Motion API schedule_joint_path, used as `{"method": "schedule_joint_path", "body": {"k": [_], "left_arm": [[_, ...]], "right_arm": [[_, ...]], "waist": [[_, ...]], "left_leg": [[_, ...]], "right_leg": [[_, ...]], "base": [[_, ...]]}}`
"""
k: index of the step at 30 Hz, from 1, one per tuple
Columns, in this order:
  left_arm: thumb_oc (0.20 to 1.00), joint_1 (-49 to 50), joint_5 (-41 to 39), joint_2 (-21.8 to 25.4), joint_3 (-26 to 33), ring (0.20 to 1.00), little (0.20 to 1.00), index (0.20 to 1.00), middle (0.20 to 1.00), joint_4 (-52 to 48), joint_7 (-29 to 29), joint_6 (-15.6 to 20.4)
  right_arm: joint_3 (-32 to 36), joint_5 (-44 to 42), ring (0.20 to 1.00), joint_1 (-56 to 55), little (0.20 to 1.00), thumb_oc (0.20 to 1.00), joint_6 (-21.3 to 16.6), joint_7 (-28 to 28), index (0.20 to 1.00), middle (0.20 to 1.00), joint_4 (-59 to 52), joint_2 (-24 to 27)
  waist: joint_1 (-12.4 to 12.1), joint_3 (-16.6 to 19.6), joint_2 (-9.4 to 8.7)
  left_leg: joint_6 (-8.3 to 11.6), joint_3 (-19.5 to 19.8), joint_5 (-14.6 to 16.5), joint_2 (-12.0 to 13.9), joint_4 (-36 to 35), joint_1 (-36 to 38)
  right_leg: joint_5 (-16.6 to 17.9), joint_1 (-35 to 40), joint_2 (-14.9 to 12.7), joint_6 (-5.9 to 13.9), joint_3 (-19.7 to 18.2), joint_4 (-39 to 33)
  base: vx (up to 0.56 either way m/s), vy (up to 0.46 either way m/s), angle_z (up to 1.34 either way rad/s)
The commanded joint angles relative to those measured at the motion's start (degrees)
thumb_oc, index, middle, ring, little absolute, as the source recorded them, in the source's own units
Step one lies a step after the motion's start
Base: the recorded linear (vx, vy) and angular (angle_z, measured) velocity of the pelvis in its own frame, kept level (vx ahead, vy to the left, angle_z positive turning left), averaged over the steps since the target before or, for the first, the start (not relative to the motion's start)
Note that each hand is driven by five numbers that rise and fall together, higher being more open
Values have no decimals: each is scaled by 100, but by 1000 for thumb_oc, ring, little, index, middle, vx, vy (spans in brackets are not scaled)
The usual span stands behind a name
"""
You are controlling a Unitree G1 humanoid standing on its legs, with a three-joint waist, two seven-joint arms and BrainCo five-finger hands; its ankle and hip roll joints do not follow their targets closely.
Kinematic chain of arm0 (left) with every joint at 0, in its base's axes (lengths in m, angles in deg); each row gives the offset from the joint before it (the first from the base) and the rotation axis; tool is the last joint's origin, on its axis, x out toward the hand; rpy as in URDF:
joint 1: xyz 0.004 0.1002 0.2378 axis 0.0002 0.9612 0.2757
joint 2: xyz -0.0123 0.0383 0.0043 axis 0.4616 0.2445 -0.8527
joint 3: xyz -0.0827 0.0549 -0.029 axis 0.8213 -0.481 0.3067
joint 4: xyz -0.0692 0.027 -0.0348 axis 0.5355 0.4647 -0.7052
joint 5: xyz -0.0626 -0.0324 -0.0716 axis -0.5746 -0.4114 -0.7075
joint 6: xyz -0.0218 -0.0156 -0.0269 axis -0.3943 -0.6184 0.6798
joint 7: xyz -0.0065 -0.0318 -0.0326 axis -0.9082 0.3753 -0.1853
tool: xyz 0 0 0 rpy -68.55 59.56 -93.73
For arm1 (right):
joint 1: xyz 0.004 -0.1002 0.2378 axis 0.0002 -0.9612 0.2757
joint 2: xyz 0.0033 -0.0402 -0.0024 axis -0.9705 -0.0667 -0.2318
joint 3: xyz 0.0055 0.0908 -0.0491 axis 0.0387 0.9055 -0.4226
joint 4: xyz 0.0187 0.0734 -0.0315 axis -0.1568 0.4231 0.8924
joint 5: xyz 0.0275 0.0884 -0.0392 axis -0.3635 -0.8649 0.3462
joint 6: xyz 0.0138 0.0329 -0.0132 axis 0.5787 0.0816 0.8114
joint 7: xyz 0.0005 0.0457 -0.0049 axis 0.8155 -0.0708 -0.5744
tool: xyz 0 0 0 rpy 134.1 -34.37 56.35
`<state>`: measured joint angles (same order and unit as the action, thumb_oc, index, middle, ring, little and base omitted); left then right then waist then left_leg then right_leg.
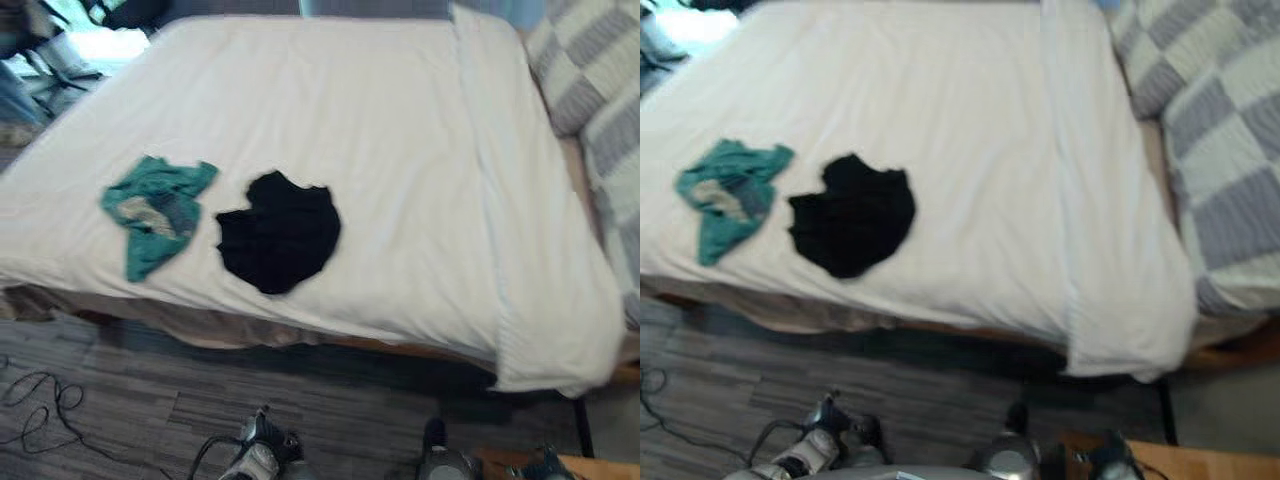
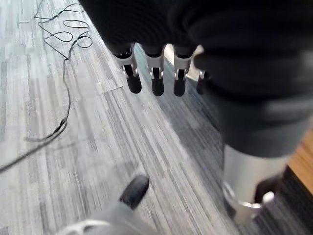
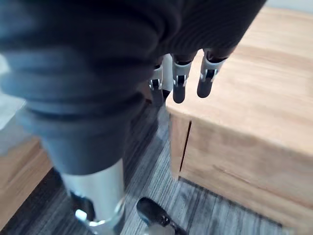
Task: Tidy up the quilt and then pick up the clothes from the bed and put them into the laundry hamper.
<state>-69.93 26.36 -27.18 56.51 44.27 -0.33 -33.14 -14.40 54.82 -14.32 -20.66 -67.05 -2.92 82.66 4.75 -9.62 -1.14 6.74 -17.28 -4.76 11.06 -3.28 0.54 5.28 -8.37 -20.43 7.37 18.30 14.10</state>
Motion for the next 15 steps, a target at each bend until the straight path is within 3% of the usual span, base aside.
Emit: {"method": "schedule_joint_path", "body": {"k": [1,2,3,4,5,6,7,8,9,10,11,13,14,15], "left_arm": [[1000,-17,147,645,38,1000,1000,1000,1000,-117,58,-113],[1000,-32,223,672,6,1000,1000,1000,1000,-95,109,-129],[1000,-32,223,672,6,1000,1000,1000,1000,-95,110,-129],[1000,-73,423,706,-102,1000,1000,1000,1000,3,204,-183],[1000,-74,423,706,-102,1000,1000,1000,1000,3,205,-183],[1000,-129,551,707,-181,1000,1000,1000,1000,17,277,-237],[1000,-121,532,650,-159,1000,1000,1000,1000,28,307,-171],[1000,-122,532,650,-159,1000,1000,1000,1000,29,307,-171],[1000,-90,469,524,-195,1000,1000,1000,1000,-46,260,-111],[1000,-92,469,520,-195,1000,1000,1000,1000,-46,259,-111],[1000,-131,338,414,-209,1000,1000,1000,1000,-225,232,-20],[1000,-134,338,413,-209,1000,1000,1000,1000,-225,232,-20],[1000,-363,259,381,-401,1000,1000,1000,1000,-553,86,122],[1000,-364,259,381,-400,1000,1000,1000,1000,-553,87,121]], "right_arm": [[-338,-8,1000,291,1000,1000,-77,23,1000,1000,44,-516],[-356,-38,1000,282,1000,1000,-99,12,1000,1000,46,-530],[-356,-38,1000,282,1000,1000,-99,12,1000,1000,46,-530],[-475,-24,1000,314,1000,1000,-147,-15,1000,1000,76,-560],[-475,-24,1000,315,1000,1000,-148,-15,1000,1000,77,-560],[-574,4,1000,325,1000,1000,-159,-20,1000,1000,120,-534],[-577,36,1000,323,1000,1000,-166,-2,1000,1000,85,-491],[-577,36,1000,324,1000,1000,-166,-2,1000,1000,85,-491],[-678,79,1000,403,1000,1000,-153,-34,1000,1000,55,-399],[-677,79,1000,405,1000,1000,-152,-33,1000,1000,55,-396],[-827,213,1000,568,1000,1000,-77,-54,1000,1000,81,-274],[-825,214,1000,572,1000,1000,-78,-53,1000,1000,83,-273],[-864,227,1000,824,1000,1000,-91,-140,1000,1000,55,-122],[-864,226,1000,826,1000,1000,-91,-140,1000,1000,55,-121]], "waist": [[36,-347,-226],[88,-371,-196],[89,-368,-195],[164,-411,-214],[165,-417,-213],[314,-412,-254],[279,-436,-295],[279,-437,-295],[296,-532,-196],[291,-531,-186],[117,-738,-168],[121,-729,-145],[98,-899,-121],[101,-894,-111]], "left_leg": [[-37,143,358,116,-93,-70],[-68,96,355,63,-124,-40],[-68,97,355,64,-124,-43],[-127,-10,450,-141,-137,93],[-125,-8,453,-139,-136,99],[-181,-60,751,-458,-37,247],[-213,-51,1028,-580,336,237],[-213,-51,1030,-579,338,237],[-74,-60,1153,-684,1412,-24],[-70,-63,1178,-667,1454,-45],[327,-39,640,-503,3262,-871],[335,-22,666,-471,3320,-917],[500,159,485,-272,4204,-1537],[501,167,494,-261,4223,-1555]], "right_leg": [[-319,94,330,364,-669,-49],[-586,28,704,304,-605,-15],[-586,26,705,303,-604,-16],[-806,-75,1263,208,-329,-111],[-809,-69,1265,207,-327,-109],[-897,-102,1747,119,-254,-508],[-921,124,1666,36,-121,-865],[-920,126,1666,36,-121,-866],[-1007,255,1688,-197,-333,-982],[-1008,248,1699,-201,-337,-978],[-1119,546,1588,-406,-365,-1209],[-1119,529,1613,-415,-355,-1207],[-1074,625,1370,-366,-455,-1417],[-1073,618,1380,-368,-450,-1418]], "base": [[99,375,26],[102,375,5],[137,317,15],[100,196,10],[286,385,16],[259,248,23],[258,249,11],[192,186,16],[120,124,5],[185,208,19],[62,80,36],[65,183,37],[68,286,-22],[68,286,-59]]}}
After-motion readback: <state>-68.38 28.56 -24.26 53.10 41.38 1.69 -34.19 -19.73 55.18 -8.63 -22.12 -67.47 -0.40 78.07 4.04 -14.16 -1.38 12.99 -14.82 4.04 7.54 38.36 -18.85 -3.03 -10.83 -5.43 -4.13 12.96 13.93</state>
